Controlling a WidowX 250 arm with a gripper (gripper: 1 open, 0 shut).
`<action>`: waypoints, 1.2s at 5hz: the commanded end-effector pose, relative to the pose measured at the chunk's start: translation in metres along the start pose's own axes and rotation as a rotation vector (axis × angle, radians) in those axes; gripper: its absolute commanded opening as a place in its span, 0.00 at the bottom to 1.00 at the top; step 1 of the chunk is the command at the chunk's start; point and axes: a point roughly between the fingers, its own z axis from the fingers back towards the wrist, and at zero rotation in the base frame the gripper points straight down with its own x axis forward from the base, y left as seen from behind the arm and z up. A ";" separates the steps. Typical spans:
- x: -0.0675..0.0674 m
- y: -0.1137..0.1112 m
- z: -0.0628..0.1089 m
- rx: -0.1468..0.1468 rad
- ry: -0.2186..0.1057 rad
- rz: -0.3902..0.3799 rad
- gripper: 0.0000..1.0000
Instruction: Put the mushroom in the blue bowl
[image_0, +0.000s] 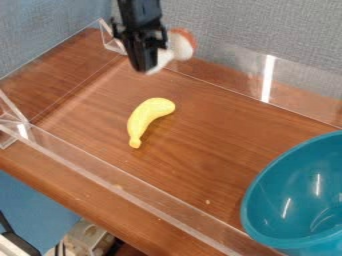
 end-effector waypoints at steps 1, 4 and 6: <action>0.026 0.015 0.026 0.039 -0.053 -0.058 0.00; 0.038 0.007 0.048 0.040 -0.071 -0.114 0.00; 0.037 -0.013 0.052 0.029 -0.064 -0.201 0.00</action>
